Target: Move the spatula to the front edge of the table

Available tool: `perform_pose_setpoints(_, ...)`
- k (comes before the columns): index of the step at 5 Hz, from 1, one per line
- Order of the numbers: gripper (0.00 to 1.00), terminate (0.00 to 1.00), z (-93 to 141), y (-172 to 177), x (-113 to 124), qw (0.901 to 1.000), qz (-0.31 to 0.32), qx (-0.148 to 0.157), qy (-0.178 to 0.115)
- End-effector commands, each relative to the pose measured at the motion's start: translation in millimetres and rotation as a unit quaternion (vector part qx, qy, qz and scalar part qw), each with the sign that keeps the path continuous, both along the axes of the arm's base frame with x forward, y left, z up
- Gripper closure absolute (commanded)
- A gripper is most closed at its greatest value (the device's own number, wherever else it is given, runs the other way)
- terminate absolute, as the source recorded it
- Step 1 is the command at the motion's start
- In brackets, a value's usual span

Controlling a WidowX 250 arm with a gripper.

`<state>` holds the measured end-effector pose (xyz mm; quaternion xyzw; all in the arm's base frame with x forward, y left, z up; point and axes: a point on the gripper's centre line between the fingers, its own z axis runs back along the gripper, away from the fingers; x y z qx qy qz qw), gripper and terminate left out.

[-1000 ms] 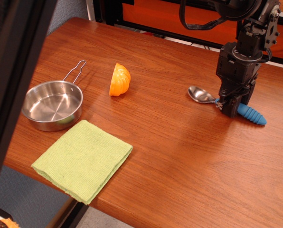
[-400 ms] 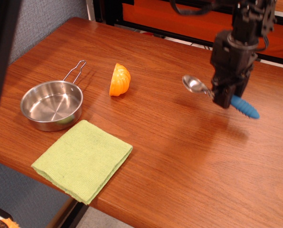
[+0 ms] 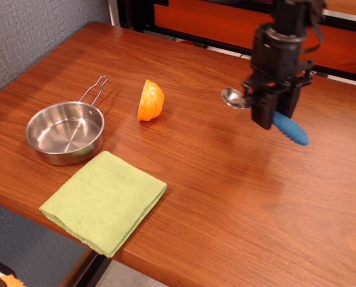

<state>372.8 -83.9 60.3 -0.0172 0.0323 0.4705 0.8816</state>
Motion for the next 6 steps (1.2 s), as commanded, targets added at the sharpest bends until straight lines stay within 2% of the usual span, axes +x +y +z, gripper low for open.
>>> perform_pose_setpoints(1, 1.00, 0.00, 23.1, 10.5, -34.0, 0.9778, -0.209, -0.015, 0.002)
perform_pose_setpoints(2, 1.00, 0.00, 17.1, 2.3, -51.5, 0.9442, -0.329, 0.006, -0.012)
perform_pose_setpoints(3, 1.00, 0.00, 10.9, -8.2, -66.3, 0.8952, -0.444, 0.036, -0.016)
perform_pose_setpoints(4, 1.00, 0.00, 6.7, -17.3, -79.4, 0.8788, -0.474, 0.049, -0.022)
perform_pose_setpoints(5, 1.00, 0.00, -4.7, -35.8, -92.5, 0.8683, -0.494, 0.035, -0.021)
perform_pose_setpoints(6, 1.00, 0.00, -18.0, -42.0, -101.6, 0.8704, -0.491, 0.033, -0.026)
